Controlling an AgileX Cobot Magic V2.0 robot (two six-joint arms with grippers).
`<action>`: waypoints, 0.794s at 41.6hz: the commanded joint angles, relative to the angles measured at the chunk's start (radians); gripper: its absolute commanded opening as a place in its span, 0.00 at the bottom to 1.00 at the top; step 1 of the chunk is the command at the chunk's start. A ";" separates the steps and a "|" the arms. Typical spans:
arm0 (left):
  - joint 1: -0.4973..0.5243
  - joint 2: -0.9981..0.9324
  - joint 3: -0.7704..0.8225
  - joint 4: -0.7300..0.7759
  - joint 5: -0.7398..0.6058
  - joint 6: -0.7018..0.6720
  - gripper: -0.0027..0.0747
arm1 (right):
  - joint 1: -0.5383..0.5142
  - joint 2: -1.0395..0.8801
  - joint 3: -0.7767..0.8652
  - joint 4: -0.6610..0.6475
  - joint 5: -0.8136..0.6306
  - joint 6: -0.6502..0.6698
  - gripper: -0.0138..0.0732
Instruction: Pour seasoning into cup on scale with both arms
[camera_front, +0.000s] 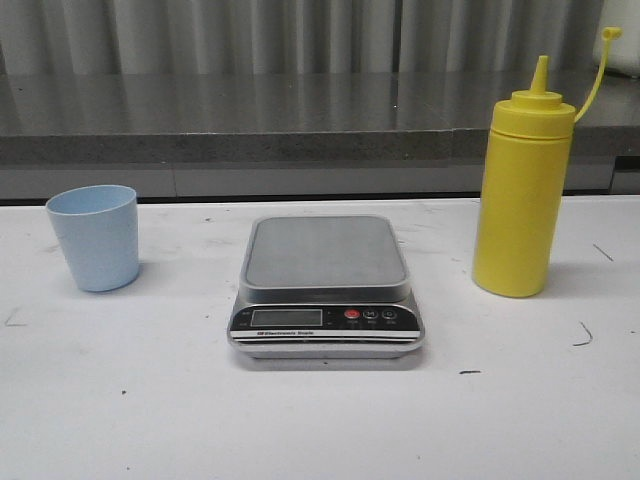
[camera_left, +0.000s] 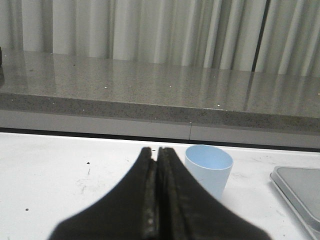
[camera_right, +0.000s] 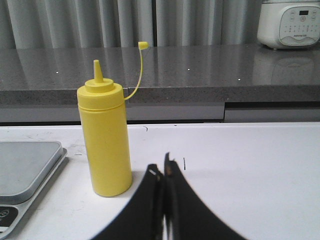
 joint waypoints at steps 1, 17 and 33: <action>0.002 -0.016 0.024 -0.005 -0.102 -0.005 0.01 | -0.001 -0.017 -0.007 0.000 -0.100 -0.003 0.02; 0.002 0.038 -0.345 -0.005 0.058 -0.005 0.01 | 0.000 0.052 -0.352 -0.087 0.144 -0.003 0.02; 0.002 0.385 -0.702 0.007 0.426 -0.004 0.01 | 0.000 0.431 -0.639 -0.089 0.444 -0.003 0.02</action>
